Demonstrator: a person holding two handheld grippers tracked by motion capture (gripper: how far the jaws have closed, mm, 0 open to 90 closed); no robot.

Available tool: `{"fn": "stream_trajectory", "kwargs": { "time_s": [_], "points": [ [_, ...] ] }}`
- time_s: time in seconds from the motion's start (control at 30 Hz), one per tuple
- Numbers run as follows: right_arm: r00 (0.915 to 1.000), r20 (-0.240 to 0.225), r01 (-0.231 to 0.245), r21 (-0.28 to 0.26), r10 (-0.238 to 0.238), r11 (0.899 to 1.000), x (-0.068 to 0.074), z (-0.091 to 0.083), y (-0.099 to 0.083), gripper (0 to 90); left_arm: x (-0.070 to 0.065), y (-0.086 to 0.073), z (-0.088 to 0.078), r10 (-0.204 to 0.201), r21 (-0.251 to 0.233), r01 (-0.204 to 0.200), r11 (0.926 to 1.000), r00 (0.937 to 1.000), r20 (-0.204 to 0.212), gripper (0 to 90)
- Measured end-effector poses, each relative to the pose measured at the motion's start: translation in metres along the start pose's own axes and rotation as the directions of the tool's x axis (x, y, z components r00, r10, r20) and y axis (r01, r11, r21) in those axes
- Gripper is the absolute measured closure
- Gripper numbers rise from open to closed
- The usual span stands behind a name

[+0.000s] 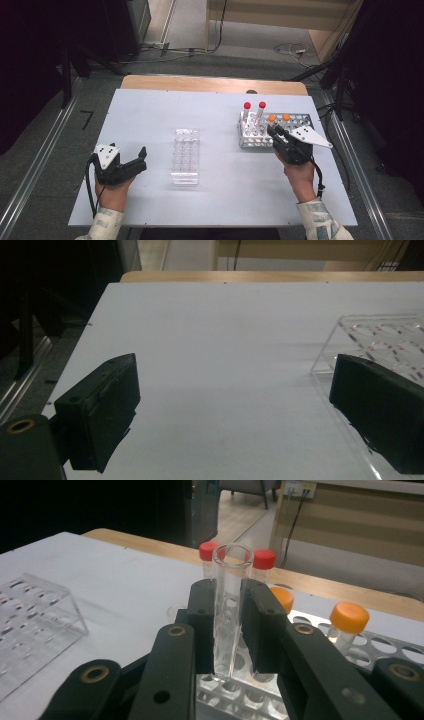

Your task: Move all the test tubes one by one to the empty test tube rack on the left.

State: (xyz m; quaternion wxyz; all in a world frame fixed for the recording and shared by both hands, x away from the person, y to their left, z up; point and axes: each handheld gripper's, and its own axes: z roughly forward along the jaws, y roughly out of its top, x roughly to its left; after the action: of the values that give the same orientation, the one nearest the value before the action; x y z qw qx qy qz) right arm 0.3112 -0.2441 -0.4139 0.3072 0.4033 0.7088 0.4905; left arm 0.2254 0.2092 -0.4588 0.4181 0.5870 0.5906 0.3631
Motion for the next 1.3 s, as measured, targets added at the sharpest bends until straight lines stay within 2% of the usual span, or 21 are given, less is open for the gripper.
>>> {"fn": "stream_trajectory", "kwargs": {
  "time_s": [0.17,0.33,0.53,0.7,0.97,1.1,1.13,1.17,1.3],
  "points": [
    [0.9994,-0.031,0.016,0.021,-0.015,1.0,0.008,-0.005,-0.005,72.9,-0.015,0.004,-0.005,0.03,-0.011,-0.03,0.9995,0.9986,0.043,7.0],
    [0.9976,-0.066,0.024,0.03,-0.022,0.999,0.016,-0.011,-0.01,72.9,-0.032,0.007,-0.01,0.056,-0.016,-0.054,0.9984,0.9927,0.107,7.1],
    [0.9923,-0.121,0.034,0.049,-0.027,0.998,0.031,-0.009,-0.016,72.9,-0.052,0.01,-0.013,0.077,-0.01,-0.077,0.997,0.9788,0.189,9.3],
    [0.9844,-0.167,0.068,0.071,-0.055,0.995,0.048,-0.003,-0.022,72.9,-0.068,0.013,-0.014,0.085,-0.001,-0.087,0.9962,0.9662,0.243,9.5],
    [0.9702,-0.232,0.094,0.087,-0.071,0.992,0.072,0.003,-0.029,72.9,-0.098,0.018,-0.011,0.121,-0.007,-0.126,0.992,0.9372,0.327,15.3],
    [0.9607,-0.264,0.114,0.099,-0.084,0.989,0.088,0.008,-0.037,72.9,-0.116,0.021,-0.01,0.142,-0.013,-0.148,0.9889,0.917,0.373,20.3],
    [0.958,-0.271,0.124,0.098,-0.093,0.987,0.091,0.009,-0.039,72.9,-0.121,0.022,-0.01,0.148,-0.017,-0.153,0.988,0.9099,0.388,21.2],
    [0.9546,-0.281,0.132,0.099,-0.1,0.986,0.095,0.011,-0.04,72.9,-0.124,0.022,-0.01,0.151,-0.016,-0.158,0.9874,0.9063,0.395,21.9],
    [0.9497,-0.297,0.136,0.102,-0.1,0.985,0.103,0.012,-0.041,72.9,-0.143,0.025,-0.006,0.168,-0.025,-0.174,0.9844,0.8846,0.435,24.3]
  ]
}}
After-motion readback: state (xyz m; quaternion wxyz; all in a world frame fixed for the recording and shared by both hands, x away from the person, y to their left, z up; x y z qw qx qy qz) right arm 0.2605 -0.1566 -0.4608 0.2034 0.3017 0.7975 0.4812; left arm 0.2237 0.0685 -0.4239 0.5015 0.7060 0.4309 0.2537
